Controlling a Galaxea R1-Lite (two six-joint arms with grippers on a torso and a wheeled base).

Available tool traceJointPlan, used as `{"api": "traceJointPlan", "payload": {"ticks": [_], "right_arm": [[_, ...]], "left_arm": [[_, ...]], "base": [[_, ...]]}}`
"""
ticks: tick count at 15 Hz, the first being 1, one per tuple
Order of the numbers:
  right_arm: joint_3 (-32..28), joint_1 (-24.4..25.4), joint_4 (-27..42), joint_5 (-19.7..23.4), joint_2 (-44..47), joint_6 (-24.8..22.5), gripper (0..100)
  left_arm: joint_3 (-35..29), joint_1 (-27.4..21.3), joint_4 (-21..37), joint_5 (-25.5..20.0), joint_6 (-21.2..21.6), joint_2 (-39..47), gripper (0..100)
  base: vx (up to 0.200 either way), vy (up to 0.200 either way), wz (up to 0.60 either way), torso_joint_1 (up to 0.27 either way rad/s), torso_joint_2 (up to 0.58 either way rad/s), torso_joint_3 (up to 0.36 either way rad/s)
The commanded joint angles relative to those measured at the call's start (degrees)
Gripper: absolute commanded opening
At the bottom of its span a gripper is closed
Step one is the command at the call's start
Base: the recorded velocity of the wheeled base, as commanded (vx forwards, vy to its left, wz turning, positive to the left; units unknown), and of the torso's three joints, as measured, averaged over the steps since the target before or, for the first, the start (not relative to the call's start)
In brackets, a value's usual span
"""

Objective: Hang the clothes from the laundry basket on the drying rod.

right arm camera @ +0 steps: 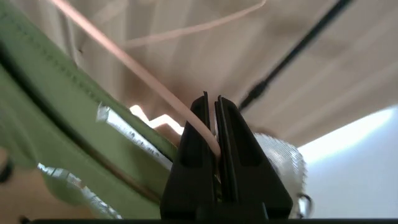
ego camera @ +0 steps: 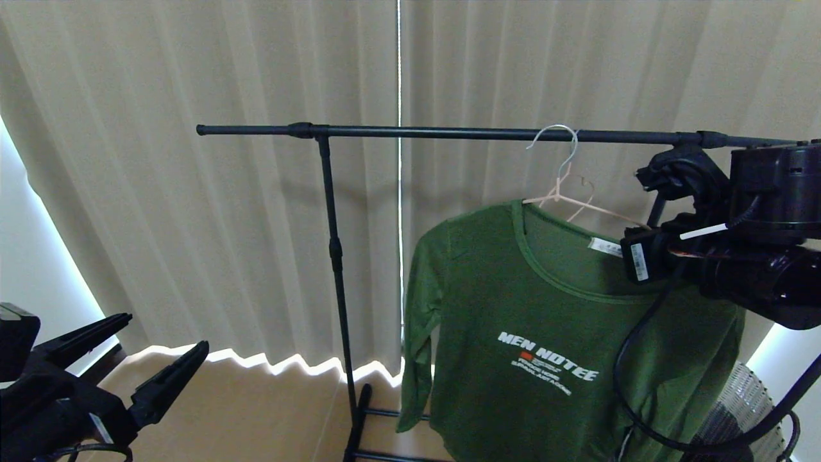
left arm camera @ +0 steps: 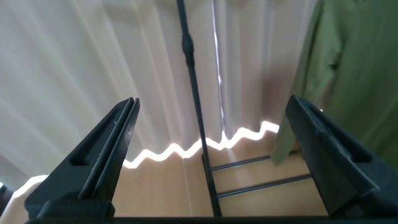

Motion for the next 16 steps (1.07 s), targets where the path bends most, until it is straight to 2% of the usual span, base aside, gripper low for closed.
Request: {"api": "traceJointPlan", "payload": {"ticks": [1,8,11,16], "right_arm": [[-0.89,0.36,0.01,-0.01,1.19,0.07,0],[-1.41,0.36,0.01,-1.15,1.28,0.33,0],[-3.26,0.44,0.18,-2.64,2.34,0.16,0],[-12.84,0.27,1.32,-7.74,10.07,0.07,0]], "left_arm": [[0.01,0.02,0.00,-0.04,0.01,0.05,100],[0.28,-0.24,-0.09,-0.04,0.19,-0.39,100],[-0.52,-0.42,-0.09,-0.04,0.28,-1.44,100],[0.19,-1.03,0.00,-0.04,1.07,-3.11,100]], "base": [[0.200,0.000,0.00,0.007,0.00,0.002],[0.200,0.000,0.00,0.005,0.00,0.004],[0.000,0.000,0.00,0.000,0.00,0.000],[0.000,0.000,0.00,0.000,0.00,0.000]]}}
